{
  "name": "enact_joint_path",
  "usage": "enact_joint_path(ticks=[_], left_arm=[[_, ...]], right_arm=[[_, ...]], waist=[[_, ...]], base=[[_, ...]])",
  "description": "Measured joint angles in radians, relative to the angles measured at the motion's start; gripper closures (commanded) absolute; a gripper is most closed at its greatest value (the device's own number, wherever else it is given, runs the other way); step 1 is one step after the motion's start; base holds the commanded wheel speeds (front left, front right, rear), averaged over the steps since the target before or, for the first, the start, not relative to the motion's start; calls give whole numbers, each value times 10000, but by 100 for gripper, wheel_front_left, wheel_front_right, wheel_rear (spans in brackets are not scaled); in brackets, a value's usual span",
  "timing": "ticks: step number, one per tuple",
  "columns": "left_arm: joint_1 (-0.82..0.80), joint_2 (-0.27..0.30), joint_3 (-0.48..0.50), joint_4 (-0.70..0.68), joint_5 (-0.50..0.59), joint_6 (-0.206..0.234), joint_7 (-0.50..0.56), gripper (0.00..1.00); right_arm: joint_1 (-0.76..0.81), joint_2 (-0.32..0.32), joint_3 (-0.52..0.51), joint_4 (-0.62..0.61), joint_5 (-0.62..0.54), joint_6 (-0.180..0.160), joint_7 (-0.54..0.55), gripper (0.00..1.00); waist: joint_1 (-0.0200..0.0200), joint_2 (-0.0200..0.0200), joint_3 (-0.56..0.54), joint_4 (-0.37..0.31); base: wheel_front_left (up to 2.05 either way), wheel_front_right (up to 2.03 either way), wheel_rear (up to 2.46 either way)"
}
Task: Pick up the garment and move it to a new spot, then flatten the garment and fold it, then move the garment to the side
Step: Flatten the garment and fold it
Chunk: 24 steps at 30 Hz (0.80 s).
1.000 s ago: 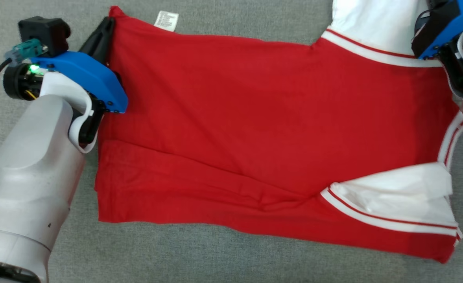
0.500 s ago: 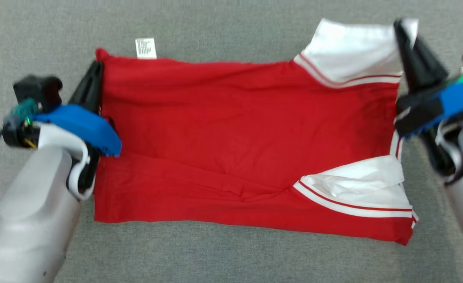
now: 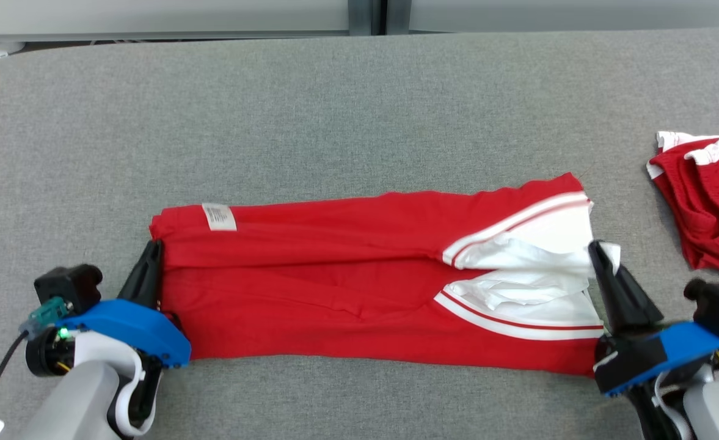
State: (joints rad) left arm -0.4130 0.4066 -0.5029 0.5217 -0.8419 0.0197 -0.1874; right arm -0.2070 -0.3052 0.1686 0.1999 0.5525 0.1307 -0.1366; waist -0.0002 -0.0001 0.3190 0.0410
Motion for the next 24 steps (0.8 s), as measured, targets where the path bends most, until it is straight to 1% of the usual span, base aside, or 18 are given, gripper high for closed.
enact_joint_path(ticks=[2, 3, 4, 5, 6, 7, 8, 9, 13, 16, 20, 21, 22, 24], left_arm=[[313, 61, 2, -226, -46, 79, 12, 100], [453, 61, 4, -311, -96, 134, 25, 96], [607, 61, 8, -378, -178, 153, 63, 53], [779, 71, 8, -460, -188, 190, 31, 0], [918, 84, 15, -531, -174, 261, -44, 0], [1049, 88, 40, -631, -174, 332, -125, 0], [1164, 86, 115, -732, -119, 477, -272, 0], [1378, 90, 443, -1089, 119, 792, -600, 0], [1918, 96, 897, -2036, 848, 1258, -715, 0], [2258, 75, 1342, -3010, 1756, 1628, -740, 0], [2590, 23, 1565, -4040, 2865, 1925, -742, 0], [2590, 23, 1565, -4040, 2865, 1925, -742, 0], [2662, -2, 1593, -4397, 3210, 1975, -742, 0], [2732, -17, 1521, -4684, 3563, 2040, -744, 0]], right_arm=[[420, 196, -178, -100, -50, 0, -2, 100], [628, 337, -255, -138, -81, 0, 0, 100], [825, 481, -330, -153, -169, 0, -25, 90], [993, 593, -391, -173, -238, 0, -59, 65], [1119, 679, -451, -221, -276, 0, -107, 4], [1218, 757, -514, -286, -345, 0, -186, 0], [1303, 834, -585, -403, -456, 0, -299, 0], [1450, 986, -755, -732, -750, 0, -433, 0], [1681, 1223, -1269, -1484, -1275, 0, -533, 0], [1820, 1446, -1726, -2140, -1964, 0, -299, 0], [1916, 1670, -2288, -2915, -2847, 0, 244, 0], [1916, 1670, -2288, -2915, -2847, 0, 244, 0], [1929, 1822, -2406, -3242, -3195, 0, 502, 0], [1986, 1889, -2470, -3453, -3450, 0, 709, 0]], waist=[[1, 0, -99, -16], [1, 0, -153, -20], [1, 0, -210, -23], [0, 0, -255, -44], [0, 0, -298, -65], [1, 0, -344, -86], [1, -1, -387, -103], [1, 0, -475, -132], [2, 0, -659, -169], [2, -1, -834, -162], [2, -1, -1048, -152], [2, -1, -1048, -152], [2, -1, -1159, -145], [2, -1, -1267, -142]], base=[[0, 0, 0], [0, 0, 0], [0, 0, 0], [0, 0, 0], [0, 0, 0], [0, 0, 0], [0, 0, 0], [0, 0, 0], [0, 0, 0], [0, 0, 0], [0, 0, 0], [0, 0, 0], [0, 0, 0], [0, 0, 0]])
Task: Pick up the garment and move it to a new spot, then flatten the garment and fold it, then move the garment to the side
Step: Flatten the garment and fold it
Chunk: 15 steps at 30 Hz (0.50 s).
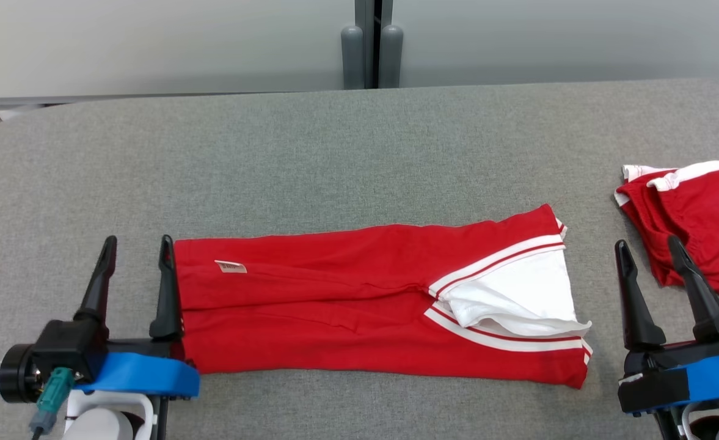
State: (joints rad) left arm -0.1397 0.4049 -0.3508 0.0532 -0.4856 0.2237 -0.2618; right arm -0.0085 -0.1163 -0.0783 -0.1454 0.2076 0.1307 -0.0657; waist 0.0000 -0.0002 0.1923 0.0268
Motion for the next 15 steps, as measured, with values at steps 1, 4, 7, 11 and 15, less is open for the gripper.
enact_joint_path(ticks=[1, 4, 7, 11, 15], left_arm=[[42, 17, -65, -27, 88, 0, 2, 0], [180, 90, -163, -61, 140, -13, 8, 0], [304, 134, -190, -63, 136, 0, 94, 0], [378, 134, -224, -29, 86, -2, 127, 0], [383, 128, -263, -36, 59, 2, 140, 0]], right_arm=[[42, 27, -36, -69, -86, 0, 105, 0], [193, 190, -92, -230, -205, 0, 357, 0], [308, 301, -125, -320, -222, 0, 460, 0], [381, 395, -174, -368, -221, 0, 556, 0], [385, 431, -192, -416, -221, 0, 646, 0]], waist=[[0, 0, -53, 8], [0, 0, -156, 28], [0, 0, -196, 41], [1, 0, -215, 99], [0, 1, -198, 146]], base=[[0, 0, 0], [0, 0, 0], [0, 0, 0], [0, 0, 0], [0, 0, 0]])
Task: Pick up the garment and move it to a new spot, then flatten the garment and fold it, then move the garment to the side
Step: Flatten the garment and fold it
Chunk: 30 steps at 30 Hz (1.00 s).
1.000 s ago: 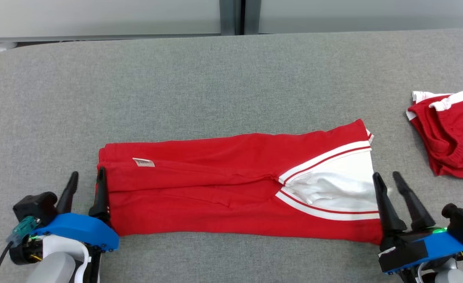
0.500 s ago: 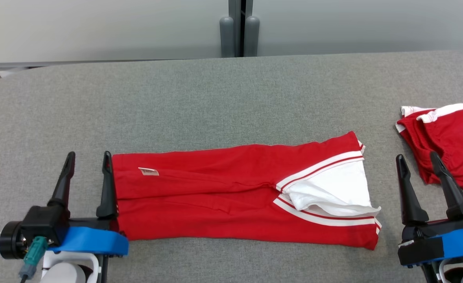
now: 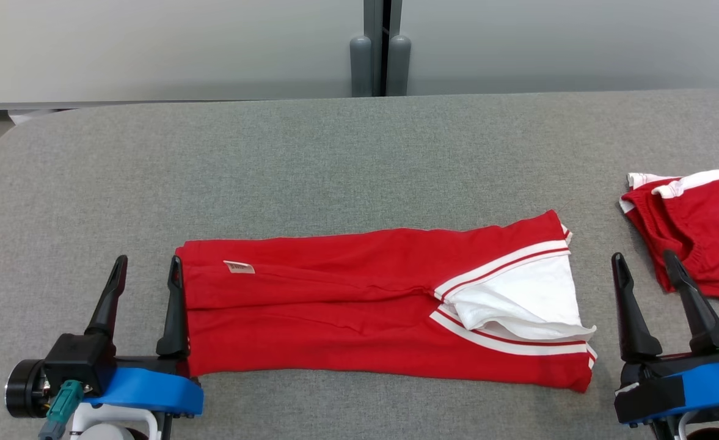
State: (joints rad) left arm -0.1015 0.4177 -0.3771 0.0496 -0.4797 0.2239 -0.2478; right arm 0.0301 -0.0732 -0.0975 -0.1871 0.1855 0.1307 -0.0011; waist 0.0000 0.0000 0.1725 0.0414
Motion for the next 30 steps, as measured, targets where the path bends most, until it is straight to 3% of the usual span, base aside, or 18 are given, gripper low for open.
enact_joint_path(ticks=[5, 20, 21, 22, 23, 24, 30], left_arm=[[-101, 13, -54, -77, 13, -19, 12, 0], [-1313, -527, -194, 44, 324, -395, -105, 0], [-1352, -562, -184, 84, 336, -416, -107, 0], [-1376, -589, -167, 130, 376, -460, -109, 0], [-1386, -616, -153, 167, 414, -483, -111, 0], [-1386, -642, -128, 217, 416, -487, -123, 0], [-1260, -709, 27, 301, 531, -545, -136, 0]], right_arm=[[-28, -35, -138, 205, -71, 0, 249, 0], [-1291, -345, 169, 4289, 761, 0, 196, 0], [-1381, -408, 249, 4383, 876, -2, 180, 54], [-1444, -462, 301, 4439, 936, -6, 140, 68], [-1460, -514, 355, 4477, 995, -17, 75, 91], [-1463, -568, 410, 4516, 1032, -17, 52, 100], [-1255, -708, 656, 4312, 1166, 0, -272, 100]], waist=[[0, 0, 209, 62], [1, 1, 1650, 970], [1, 0, 1701, 1027], [1, 0, 1733, 1073], [1, 0, 1740, 1112], [1, 1, 1717, 1129], [2, 2, 1368, 997]], base=[[0, 0, 0], [0, 0, 0], [0, 0, 0], [0, 0, 0], [0, 0, 0], [0, 0, 0], [0, 0, 0]])
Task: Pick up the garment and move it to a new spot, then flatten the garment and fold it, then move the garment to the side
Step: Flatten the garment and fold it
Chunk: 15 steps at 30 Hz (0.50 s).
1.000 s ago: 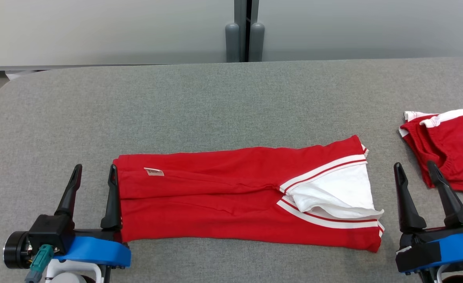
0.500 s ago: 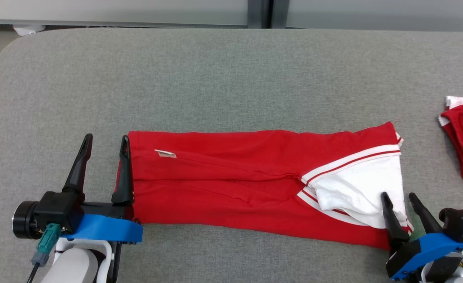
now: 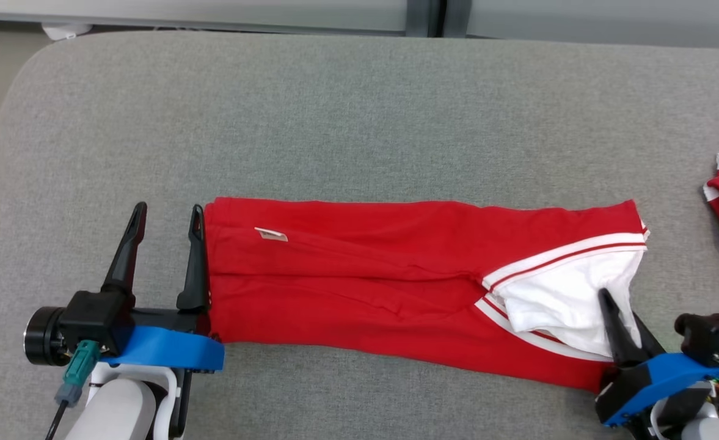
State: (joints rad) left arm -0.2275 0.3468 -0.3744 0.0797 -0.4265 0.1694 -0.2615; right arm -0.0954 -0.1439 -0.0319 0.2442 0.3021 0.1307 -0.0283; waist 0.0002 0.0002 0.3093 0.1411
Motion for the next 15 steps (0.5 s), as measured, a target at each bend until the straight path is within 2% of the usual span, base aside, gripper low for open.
enact_joint_path(ticks=[9, 15], left_arm=[[439, -13, 25, 4, 58, -33, -2, 0], [557, -59, -81, 58, 52, -50, 4, 0]], right_arm=[[643, -525, -930, -594, -117, 2, 272, 100], [592, -821, -780, -894, -117, 0, 713, 100]], waist=[[-3, -1, -773, -313], [-3, -1, -1138, -317]], base=[[0, 0, 0], [0, 0, 0]])
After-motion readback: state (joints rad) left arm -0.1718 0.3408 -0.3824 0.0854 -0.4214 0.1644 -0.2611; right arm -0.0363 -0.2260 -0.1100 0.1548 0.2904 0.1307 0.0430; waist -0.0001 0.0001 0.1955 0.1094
